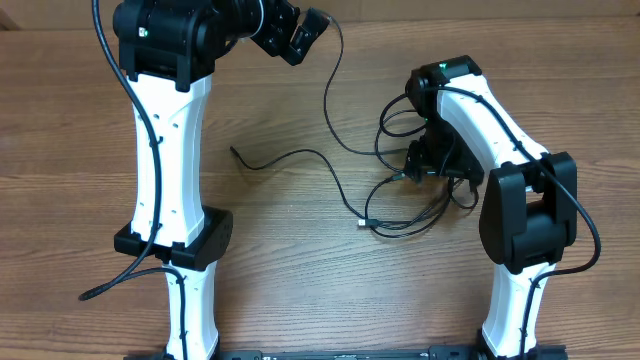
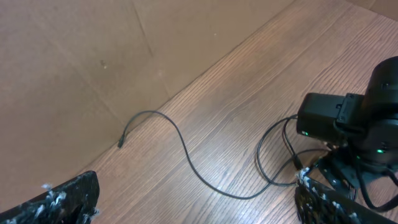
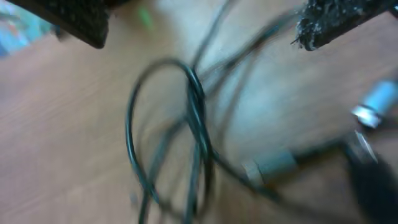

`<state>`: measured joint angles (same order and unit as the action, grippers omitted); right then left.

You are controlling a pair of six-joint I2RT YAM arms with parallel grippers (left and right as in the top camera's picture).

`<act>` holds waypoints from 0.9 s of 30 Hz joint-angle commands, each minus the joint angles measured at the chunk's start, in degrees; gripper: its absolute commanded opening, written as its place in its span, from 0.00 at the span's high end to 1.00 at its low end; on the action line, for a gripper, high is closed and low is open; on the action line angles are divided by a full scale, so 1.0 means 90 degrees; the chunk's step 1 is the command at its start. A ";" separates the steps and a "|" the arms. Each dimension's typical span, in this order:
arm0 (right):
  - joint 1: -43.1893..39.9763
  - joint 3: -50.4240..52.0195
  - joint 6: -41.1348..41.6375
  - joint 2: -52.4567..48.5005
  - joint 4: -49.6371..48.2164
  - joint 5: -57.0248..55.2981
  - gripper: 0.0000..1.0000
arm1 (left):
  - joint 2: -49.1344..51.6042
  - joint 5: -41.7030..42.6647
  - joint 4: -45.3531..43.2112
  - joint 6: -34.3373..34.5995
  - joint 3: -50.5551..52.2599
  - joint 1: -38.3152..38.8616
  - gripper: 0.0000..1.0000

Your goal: Untangle cables

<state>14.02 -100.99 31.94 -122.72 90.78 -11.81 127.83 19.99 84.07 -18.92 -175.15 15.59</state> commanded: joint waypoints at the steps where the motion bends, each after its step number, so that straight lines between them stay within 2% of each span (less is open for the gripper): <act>1: 0.0019 -0.0155 -0.0483 0.0240 -0.0600 -0.0415 0.07 | -0.0046 0.0117 0.0000 -0.0085 -0.0066 -0.0027 0.00; 4: 0.0017 -0.0155 -0.0942 0.0240 -0.1146 -0.0389 0.19 | -0.0046 0.0117 0.0073 -0.0087 -0.0068 -0.0027 0.00; 6: 0.0017 -0.0138 -0.1066 0.0238 -0.1511 -0.0398 0.24 | -0.0046 0.0117 0.0117 -0.0087 -0.0068 -0.0027 0.00; 9: 0.0017 -0.0044 -0.1477 0.0240 -0.2132 -0.0367 0.24 | -0.0046 0.0117 0.0155 -0.0087 -0.0066 -0.0027 0.00; 16: 0.0017 0.0668 -0.3133 0.0238 -0.3337 0.0228 0.25 | -0.0046 0.0114 0.0284 -0.0090 -0.0068 -0.0024 0.00; 25: 0.0005 0.1100 -0.5263 0.0238 -0.3803 0.0721 0.28 | -0.0046 0.0114 0.0376 -0.0090 -0.0066 -0.0024 0.00; 27: 0.0005 0.1127 -0.5493 0.0238 -0.3864 0.0835 0.34 | -0.0046 0.0114 0.0391 -0.0090 -0.0066 -0.0024 0.00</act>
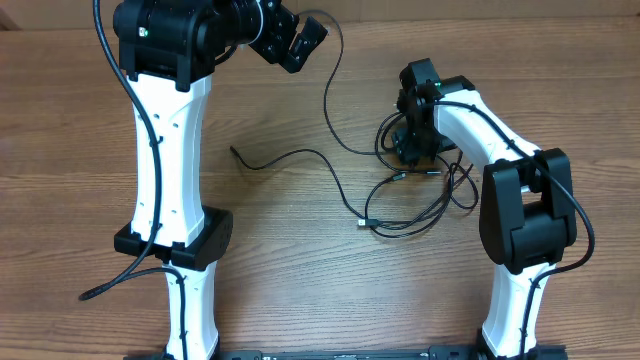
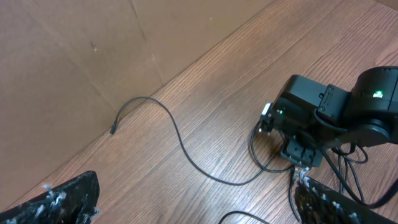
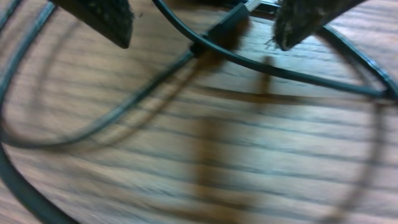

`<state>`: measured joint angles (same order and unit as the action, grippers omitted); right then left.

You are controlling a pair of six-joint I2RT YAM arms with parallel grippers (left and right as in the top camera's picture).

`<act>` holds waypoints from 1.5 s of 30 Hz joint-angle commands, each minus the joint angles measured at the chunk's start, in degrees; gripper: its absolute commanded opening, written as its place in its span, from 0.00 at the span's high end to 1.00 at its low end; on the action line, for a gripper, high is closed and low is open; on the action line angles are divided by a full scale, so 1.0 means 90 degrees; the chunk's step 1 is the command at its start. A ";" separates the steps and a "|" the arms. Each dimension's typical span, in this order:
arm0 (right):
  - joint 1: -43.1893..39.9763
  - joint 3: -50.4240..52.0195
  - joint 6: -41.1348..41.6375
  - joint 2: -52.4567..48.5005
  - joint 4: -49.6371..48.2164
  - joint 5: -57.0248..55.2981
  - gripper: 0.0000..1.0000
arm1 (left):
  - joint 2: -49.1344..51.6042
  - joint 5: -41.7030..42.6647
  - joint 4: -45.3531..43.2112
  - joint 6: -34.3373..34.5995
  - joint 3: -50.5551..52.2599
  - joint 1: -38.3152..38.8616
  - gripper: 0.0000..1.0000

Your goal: Untangle cables

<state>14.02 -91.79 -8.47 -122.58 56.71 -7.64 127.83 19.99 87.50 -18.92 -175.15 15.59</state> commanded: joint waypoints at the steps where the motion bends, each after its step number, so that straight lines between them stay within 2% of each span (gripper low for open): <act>1: 0.0005 0.0148 -0.0996 0.0223 -0.0165 0.0379 0.38 | -0.0046 0.0114 0.0019 -0.0090 -0.0066 -0.0024 0.00; 5: 0.0005 0.0398 -0.0996 0.0214 -0.0486 0.0697 0.49 | -0.0046 0.0114 0.0114 -0.0090 -0.0066 -0.0024 0.00; 6: 0.0005 0.0474 -0.0996 0.0214 -0.0568 0.0721 0.61 | -0.0046 0.0114 0.0134 -0.0092 -0.0066 -0.0024 0.00; 7: 0.0005 0.0554 -0.0996 0.0214 -0.0646 0.0721 0.82 | -0.0046 0.0112 0.0141 -0.0092 -0.0066 -0.0024 0.00; 8: 0.0005 0.0641 -0.0991 0.0214 -0.0731 0.0721 0.96 | -0.0046 0.0112 0.0148 -0.0092 -0.0063 -0.0024 0.00; 13: 0.0049 0.0498 -0.0617 0.0279 -0.0432 0.0930 0.96 | -0.0046 0.0061 0.0155 -0.0092 -0.0063 -0.0027 0.00; 18: 0.0189 -0.0901 -0.0568 0.0440 0.0542 0.1705 0.96 | -0.0046 -0.0146 0.0107 -0.0136 -0.0063 -0.0029 0.00; 23: 0.0223 -0.3538 0.0260 0.0627 0.1537 0.1824 0.96 | -0.0046 -0.0636 0.0090 0.0151 -0.0063 -0.0075 0.00; 28: 0.0221 -0.6725 0.0423 0.0644 0.2327 0.2050 0.96 | -0.0046 -0.0590 0.0102 0.0323 -0.0063 -0.0248 0.00; 30: 0.0221 -0.8019 0.0420 0.0646 0.2453 0.2023 0.96 | -0.0046 -0.0481 0.0078 0.0391 -0.0063 -0.0328 0.00; 34: 0.0219 -0.9481 0.0415 0.0646 0.2652 0.1889 0.96 | -0.0046 0.0435 0.0000 0.0389 -0.0061 -0.0527 0.00; 36: 0.0136 -0.9700 0.0393 0.0639 0.3038 0.1549 0.96 | -0.0046 0.1236 -0.0104 0.0391 -0.0061 -0.0707 0.00; 39: -0.0017 -0.9279 0.0398 0.0393 0.3946 0.1277 0.96 | -0.0046 0.1724 -0.0126 0.0391 -0.0061 -0.0840 0.00; 41: -0.0104 -0.8784 0.0522 0.0136 0.4464 0.1355 0.96 | -0.0046 0.1814 -0.0092 0.0396 -0.0061 -0.0884 0.00; 45: -0.0092 -0.7422 0.0775 -0.0007 0.4396 0.1681 0.96 | -0.0046 0.1812 -0.0051 0.0391 -0.0061 -0.0886 0.00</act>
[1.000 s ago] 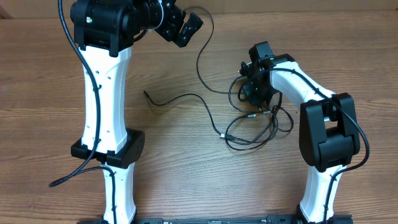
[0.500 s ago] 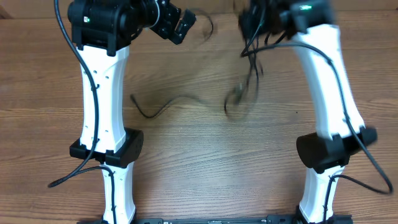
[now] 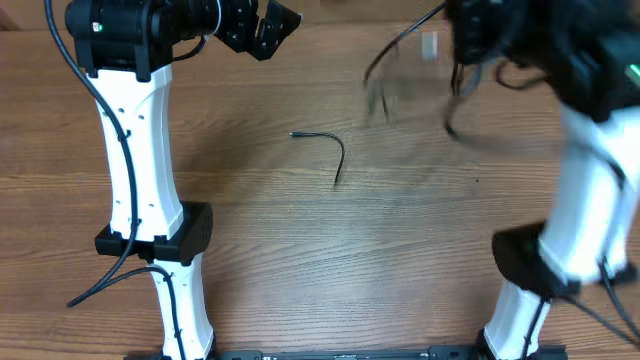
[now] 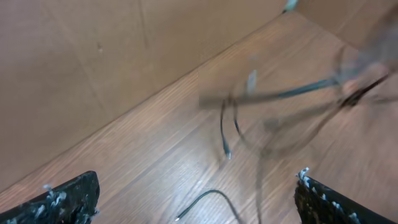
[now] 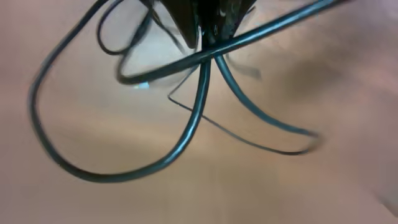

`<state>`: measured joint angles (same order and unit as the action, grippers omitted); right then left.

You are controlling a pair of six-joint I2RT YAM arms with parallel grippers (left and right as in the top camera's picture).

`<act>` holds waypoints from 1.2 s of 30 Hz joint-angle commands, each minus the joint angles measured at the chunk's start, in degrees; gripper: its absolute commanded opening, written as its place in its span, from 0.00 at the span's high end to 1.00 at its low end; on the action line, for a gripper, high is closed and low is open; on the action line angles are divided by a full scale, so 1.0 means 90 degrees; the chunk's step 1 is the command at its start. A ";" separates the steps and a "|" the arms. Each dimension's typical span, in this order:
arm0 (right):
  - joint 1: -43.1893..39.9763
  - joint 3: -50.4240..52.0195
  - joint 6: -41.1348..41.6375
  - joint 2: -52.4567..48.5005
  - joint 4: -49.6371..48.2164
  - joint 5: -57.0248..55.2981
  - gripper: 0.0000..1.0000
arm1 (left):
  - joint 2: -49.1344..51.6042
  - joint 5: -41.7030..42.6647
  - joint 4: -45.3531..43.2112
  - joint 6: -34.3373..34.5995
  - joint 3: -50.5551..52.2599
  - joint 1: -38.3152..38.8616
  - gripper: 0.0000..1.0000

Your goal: Untangle cables

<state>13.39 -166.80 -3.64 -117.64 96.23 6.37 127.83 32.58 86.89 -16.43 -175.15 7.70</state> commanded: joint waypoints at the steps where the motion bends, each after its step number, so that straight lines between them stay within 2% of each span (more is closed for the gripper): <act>1: 0.0012 0.1066 0.0236 -0.0554 -0.0017 0.0182 0.96 | -0.0046 0.0413 0.0034 0.0117 -0.0061 -0.0010 0.00; 17: -0.0007 0.1443 0.0216 -0.0539 0.0087 -0.0107 0.96 | -0.0046 0.0413 0.0126 0.0112 -0.0058 -0.0007 0.00; 18: -0.0007 0.1457 0.0214 -0.0539 0.0087 -0.0109 0.95 | -0.0046 0.0413 0.0131 0.0112 -0.0056 -0.0007 0.00; 20: -0.0007 0.1457 0.0214 -0.0539 0.0090 -0.0109 0.60 | -0.0046 0.0413 0.0153 0.0112 -0.0056 -0.0007 0.00; 28: -0.0010 0.1464 0.0214 -0.0546 0.0090 -0.0109 0.60 | -0.0046 0.0410 0.0177 0.0109 -0.0056 -0.0007 0.00; 30: -0.0007 0.1656 0.0199 -0.0571 0.0087 -0.0107 0.57 | -0.0046 0.0410 0.0180 0.0109 -0.0056 -0.0007 0.00; 33: -0.0007 0.2285 0.0168 -0.0590 -0.0046 -0.0107 0.53 | -0.0046 0.0410 0.0197 0.0109 -0.0056 -0.0007 0.00; 36: -0.0007 0.3208 0.0219 -0.0593 -0.0481 -0.0107 0.53 | -0.0046 0.0406 0.0199 0.0109 -0.0056 -0.0007 0.00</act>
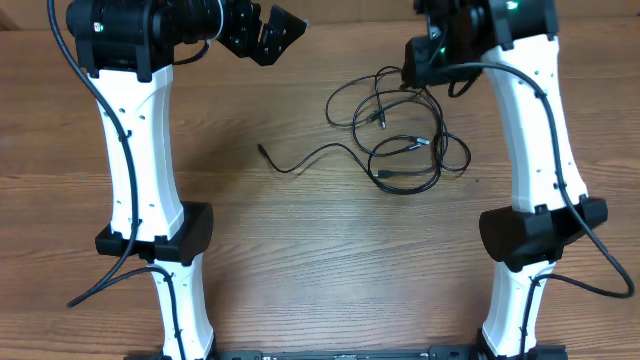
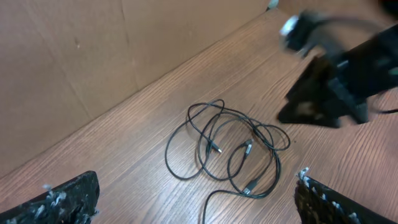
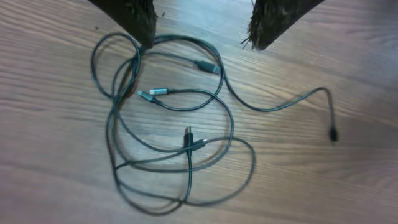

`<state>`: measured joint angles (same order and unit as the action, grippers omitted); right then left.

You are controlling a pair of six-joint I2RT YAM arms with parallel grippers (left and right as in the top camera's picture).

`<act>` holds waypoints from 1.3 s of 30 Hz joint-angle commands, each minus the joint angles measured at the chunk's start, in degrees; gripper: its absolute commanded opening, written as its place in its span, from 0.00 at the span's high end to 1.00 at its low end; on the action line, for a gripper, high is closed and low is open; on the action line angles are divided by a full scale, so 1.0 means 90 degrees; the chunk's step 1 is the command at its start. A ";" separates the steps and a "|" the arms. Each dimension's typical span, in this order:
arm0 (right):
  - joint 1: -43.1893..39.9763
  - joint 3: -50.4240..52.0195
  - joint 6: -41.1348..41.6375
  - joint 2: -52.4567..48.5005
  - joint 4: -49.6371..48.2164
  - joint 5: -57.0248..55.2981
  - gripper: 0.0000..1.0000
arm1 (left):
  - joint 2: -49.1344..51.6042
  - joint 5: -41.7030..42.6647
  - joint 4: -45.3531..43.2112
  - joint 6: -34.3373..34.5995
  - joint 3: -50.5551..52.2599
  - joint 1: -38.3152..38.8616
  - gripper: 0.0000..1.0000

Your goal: Untangle cables

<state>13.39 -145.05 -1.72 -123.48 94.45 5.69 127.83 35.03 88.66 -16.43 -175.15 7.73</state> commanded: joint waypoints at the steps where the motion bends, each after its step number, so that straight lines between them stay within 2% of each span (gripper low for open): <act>1: -0.0007 0.1192 0.0056 0.0056 -0.0539 -0.0034 0.53 | -0.0046 0.0131 0.0002 0.0109 -0.0056 -0.0010 0.00; 4: -0.0010 0.2426 0.0610 0.0056 -0.1523 -0.0083 0.53 | -0.0046 0.0131 0.0027 0.0109 -0.0056 -0.0010 0.00; 6: -0.0010 0.3072 0.0646 0.0056 -0.2198 -0.0148 0.53 | -0.0046 0.0104 0.0075 0.0107 -0.0056 -0.0010 0.00; 9: -0.0034 0.3871 0.0644 0.0056 -0.3337 -0.1120 0.53 | -0.0044 0.0063 0.0197 -0.0024 -0.0053 -0.0010 0.00; 12: -0.0148 0.4328 0.0444 0.0053 -0.4359 -0.2120 0.51 | -0.0044 0.0053 0.0347 -0.0221 -0.0053 -0.0010 0.00; 16: -0.0432 0.4532 -0.0114 0.0000 -0.5166 -0.1977 0.51 | -0.0044 0.0044 0.0466 -0.0226 -0.0053 -0.0012 0.00; 28: -0.0865 0.5139 -0.0308 -0.0005 -0.5513 -0.0607 0.52 | -0.0044 0.0046 0.0457 -0.0223 -0.0051 -0.0010 0.00; 31: -0.0797 0.5168 -0.1443 -0.0005 -0.5100 0.0219 0.53 | -0.0044 0.0046 0.0457 -0.0226 -0.0053 -0.0010 0.00; 34: -0.0736 0.5163 -0.2480 -0.0002 -0.4750 0.0228 0.53 | -0.0044 0.0046 0.0452 -0.0223 -0.0051 -0.0010 0.00; 39: -0.0833 0.5163 -0.3320 -0.0005 -0.4444 0.0131 0.53 | -0.0044 0.0046 0.0515 -0.0223 -0.0051 -0.0005 0.00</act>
<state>6.70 -98.76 -23.20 -123.83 54.06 5.78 127.83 35.16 93.10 -17.12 -175.15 7.73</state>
